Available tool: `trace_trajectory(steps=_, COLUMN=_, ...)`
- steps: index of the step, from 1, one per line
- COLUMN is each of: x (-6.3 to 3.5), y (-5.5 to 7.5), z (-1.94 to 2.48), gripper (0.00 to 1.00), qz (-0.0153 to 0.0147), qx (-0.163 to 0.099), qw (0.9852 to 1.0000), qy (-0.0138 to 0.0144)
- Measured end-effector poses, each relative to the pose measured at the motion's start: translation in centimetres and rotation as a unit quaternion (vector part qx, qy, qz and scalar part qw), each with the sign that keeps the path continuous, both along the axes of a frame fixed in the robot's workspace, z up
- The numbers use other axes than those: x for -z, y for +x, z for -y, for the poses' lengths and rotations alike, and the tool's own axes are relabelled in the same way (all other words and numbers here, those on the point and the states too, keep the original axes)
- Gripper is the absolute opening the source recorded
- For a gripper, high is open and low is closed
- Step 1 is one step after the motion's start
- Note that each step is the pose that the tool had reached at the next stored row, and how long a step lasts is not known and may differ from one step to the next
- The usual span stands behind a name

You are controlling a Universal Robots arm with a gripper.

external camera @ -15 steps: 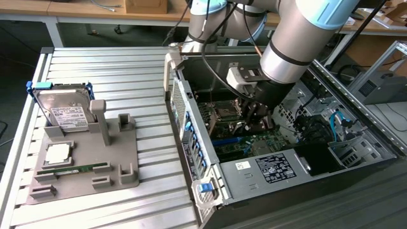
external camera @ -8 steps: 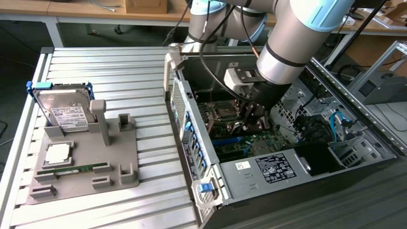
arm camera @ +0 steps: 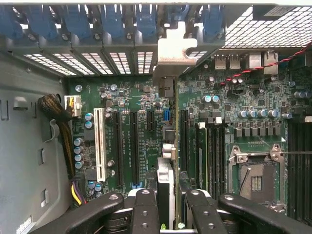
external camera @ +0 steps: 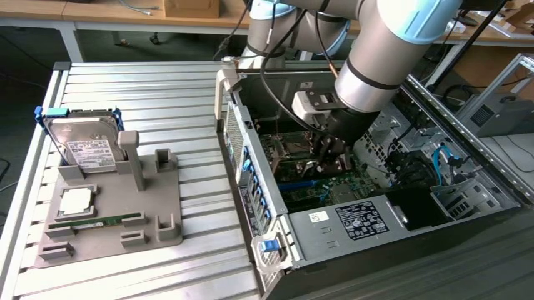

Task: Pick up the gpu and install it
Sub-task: 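Insert the gpu into the slot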

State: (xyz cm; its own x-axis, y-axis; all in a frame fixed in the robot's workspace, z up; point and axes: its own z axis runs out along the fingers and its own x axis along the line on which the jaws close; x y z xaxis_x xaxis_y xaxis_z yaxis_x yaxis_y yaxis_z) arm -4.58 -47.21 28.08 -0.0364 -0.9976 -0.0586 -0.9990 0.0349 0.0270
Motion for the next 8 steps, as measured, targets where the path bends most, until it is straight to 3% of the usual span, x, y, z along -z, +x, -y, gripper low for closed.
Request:
trace_trajectory(steps=6, x=0.24, y=-0.10, z=-0.33, gripper=0.27, qz=0.0001, qx=0.000, qw=1.0000, qy=-0.0002)
trace_trajectory(steps=8, x=0.34, y=-0.18, z=-0.33, gripper=0.27, qz=0.0000, qx=0.000, qw=1.0000, qy=-0.0016)
